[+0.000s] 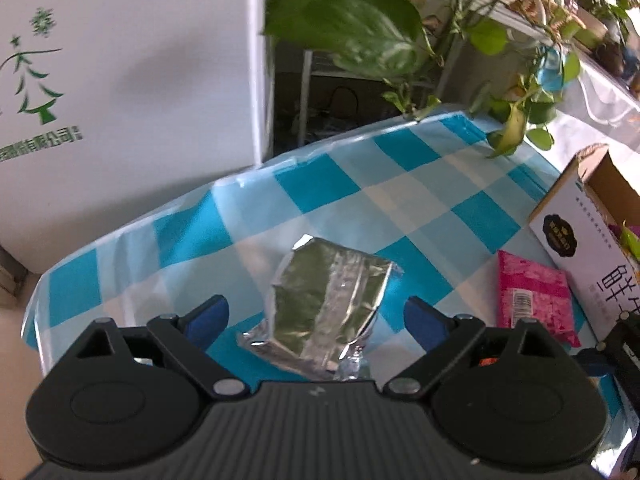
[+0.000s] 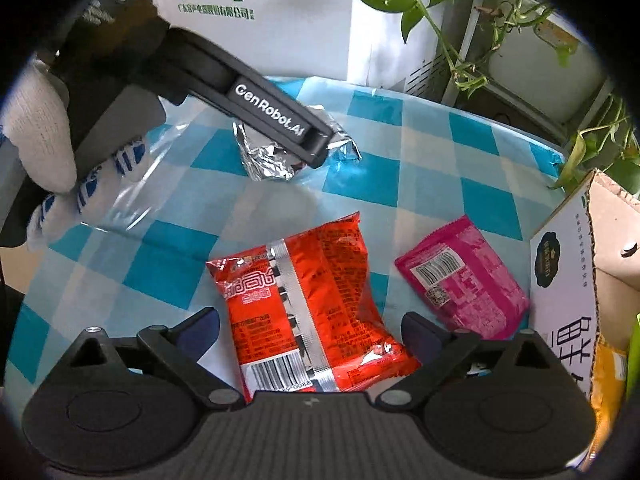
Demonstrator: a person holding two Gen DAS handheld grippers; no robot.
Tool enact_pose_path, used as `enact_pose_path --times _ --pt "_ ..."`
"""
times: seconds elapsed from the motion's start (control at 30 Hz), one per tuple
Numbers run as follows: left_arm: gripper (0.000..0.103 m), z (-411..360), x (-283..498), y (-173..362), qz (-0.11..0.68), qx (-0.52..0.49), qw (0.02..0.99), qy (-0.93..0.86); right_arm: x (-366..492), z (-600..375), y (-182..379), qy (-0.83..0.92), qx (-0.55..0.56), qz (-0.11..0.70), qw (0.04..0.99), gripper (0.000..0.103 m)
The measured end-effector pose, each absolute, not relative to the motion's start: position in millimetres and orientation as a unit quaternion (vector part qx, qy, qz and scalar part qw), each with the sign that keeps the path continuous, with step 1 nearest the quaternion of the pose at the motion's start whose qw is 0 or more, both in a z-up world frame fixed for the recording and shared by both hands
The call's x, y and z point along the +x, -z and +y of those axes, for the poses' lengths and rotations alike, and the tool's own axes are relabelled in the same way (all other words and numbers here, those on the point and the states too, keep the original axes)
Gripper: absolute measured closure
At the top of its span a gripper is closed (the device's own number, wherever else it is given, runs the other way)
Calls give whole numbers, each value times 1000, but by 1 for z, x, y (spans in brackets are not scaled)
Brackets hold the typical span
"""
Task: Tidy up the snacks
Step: 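Move the left tool to the silver foil packet while the right tool approaches the red bag, then close the left tool on the silver foil packet while the right tool grasps the red bag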
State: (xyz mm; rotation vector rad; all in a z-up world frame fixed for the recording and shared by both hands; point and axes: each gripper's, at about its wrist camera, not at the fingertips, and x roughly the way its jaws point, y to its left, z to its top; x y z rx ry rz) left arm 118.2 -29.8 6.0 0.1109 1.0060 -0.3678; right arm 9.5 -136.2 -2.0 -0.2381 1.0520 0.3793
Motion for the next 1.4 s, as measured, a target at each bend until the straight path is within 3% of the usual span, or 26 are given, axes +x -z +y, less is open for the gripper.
enact_pose_path --times 0.23,0.37,0.97,1.17,1.3,1.37,1.4 --pt "9 -41 123 8 492 78 849 178 13 -131 8 -183 -115 498 840 2" --pt "0 -43 123 13 494 80 847 178 15 -131 10 -182 -111 498 840 1" --pt "0 -43 124 14 496 78 847 173 16 -132 11 -179 -106 499 841 0" --pt "0 -43 124 14 493 78 849 175 16 -134 9 -180 -103 497 843 6" --pt "14 -44 120 9 485 82 850 189 16 -140 3 -170 -100 492 848 22" --pt "34 -45 119 4 482 81 852 189 17 -142 1 -169 -90 492 849 26" --pt "39 -44 118 3 481 80 852 190 17 -142 -1 -168 -88 491 850 27"
